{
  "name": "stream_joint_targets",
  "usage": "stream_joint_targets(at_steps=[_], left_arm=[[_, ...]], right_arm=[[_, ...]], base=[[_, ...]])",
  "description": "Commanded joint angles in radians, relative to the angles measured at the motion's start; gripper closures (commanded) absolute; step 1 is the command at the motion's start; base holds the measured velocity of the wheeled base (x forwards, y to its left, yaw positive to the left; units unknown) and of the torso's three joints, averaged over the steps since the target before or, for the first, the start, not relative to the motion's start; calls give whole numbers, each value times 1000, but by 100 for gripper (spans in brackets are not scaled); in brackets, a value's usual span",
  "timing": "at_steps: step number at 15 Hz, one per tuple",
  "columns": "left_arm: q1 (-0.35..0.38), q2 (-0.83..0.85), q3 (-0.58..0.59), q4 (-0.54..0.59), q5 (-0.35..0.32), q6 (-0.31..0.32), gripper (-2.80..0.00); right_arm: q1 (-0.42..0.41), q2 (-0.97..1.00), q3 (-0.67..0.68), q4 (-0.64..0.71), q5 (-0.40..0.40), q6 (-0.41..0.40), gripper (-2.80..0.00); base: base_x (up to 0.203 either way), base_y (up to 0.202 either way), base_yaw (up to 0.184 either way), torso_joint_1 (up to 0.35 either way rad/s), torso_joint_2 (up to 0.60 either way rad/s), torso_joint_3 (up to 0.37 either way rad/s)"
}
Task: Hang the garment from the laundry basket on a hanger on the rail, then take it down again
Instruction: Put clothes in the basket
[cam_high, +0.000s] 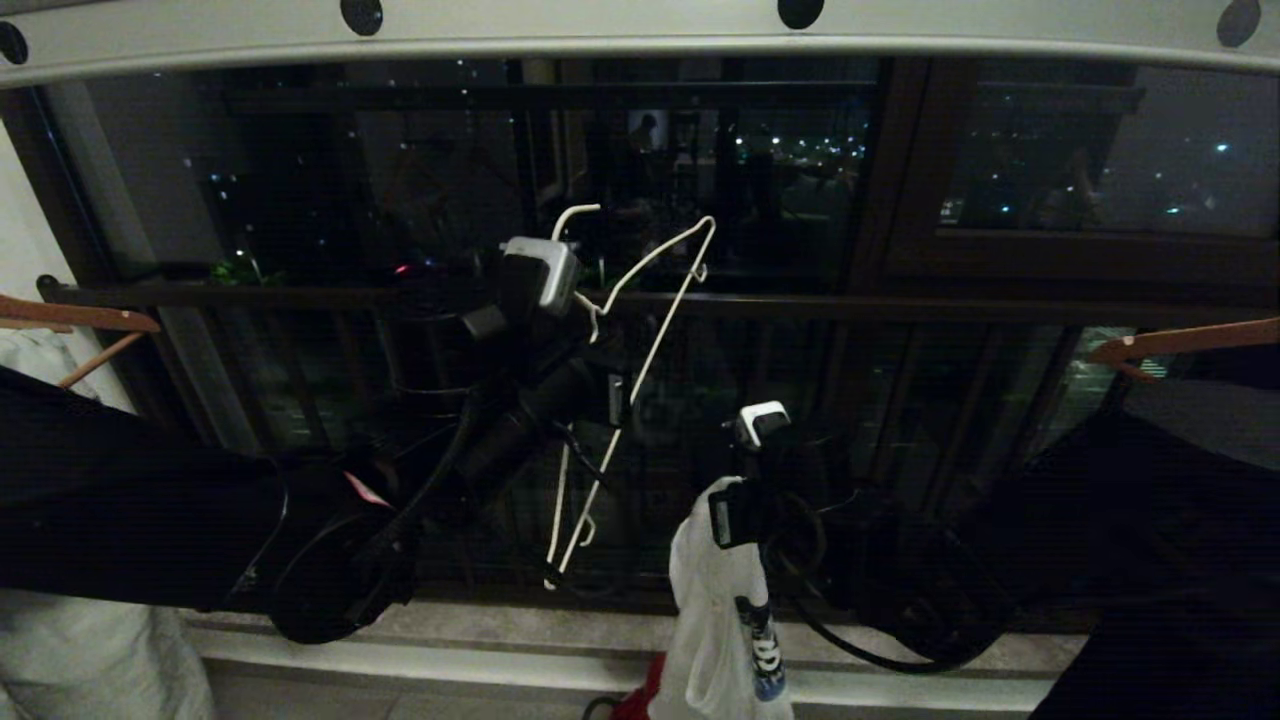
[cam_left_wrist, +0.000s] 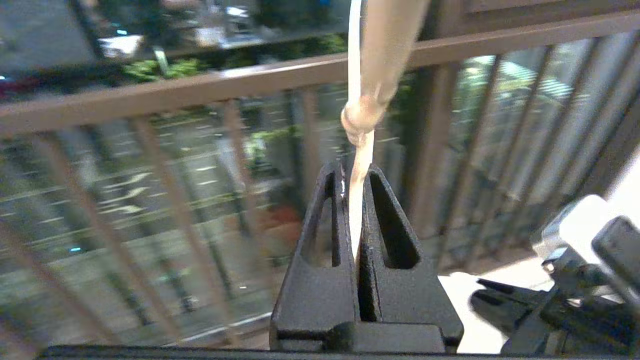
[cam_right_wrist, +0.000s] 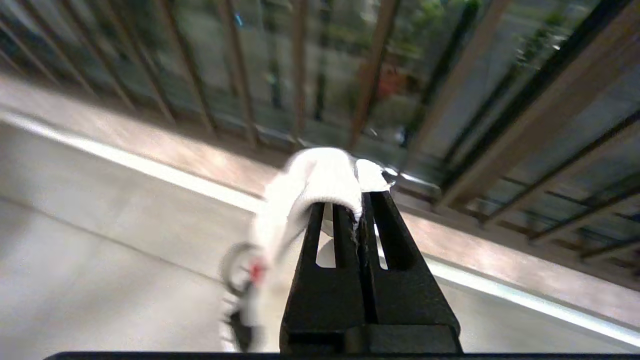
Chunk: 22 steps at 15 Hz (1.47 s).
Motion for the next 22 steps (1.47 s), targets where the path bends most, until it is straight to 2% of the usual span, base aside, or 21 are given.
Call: stream_joint_targets(at_steps=[1,4,9,10,12,16,17,22], left_arm=[[19,-36,-2,31,-6,2,0],[20,-121,-16,219,-12,5,0],[42,-183,-26,278,-13,8,0],[48,-199,-27,322,-13,13,0],[57,-245,-27,408,-17,38,0],[64,-281,-41,478,-31,44,0],[72,-281,-47,493,-32,44,0],[86,-277,-55,504,-33,46,0]], right_arm=[[-36,121,-33,-4,14,-50,0],[-84,243,-114,-4,32,-190,0],[-128,341,-276,38,50,-339,0],[-136,346,-299,57,50,-362,0],[-138,357,-342,120,52,-383,0],[-105,372,-354,155,52,-386,0],[-97,364,-354,177,56,-385,-280],[-63,300,-304,319,83,-386,-280]], base=[[0,0,0,0,0,0],[0,0,0,0,0,0],[0,0,0,0,0,0],[0,0,0,0,0,0],[0,0,0,0,0,0],[0,0,0,0,0,0],[0,0,0,0,0,0],[0,0,0,0,0,0]])
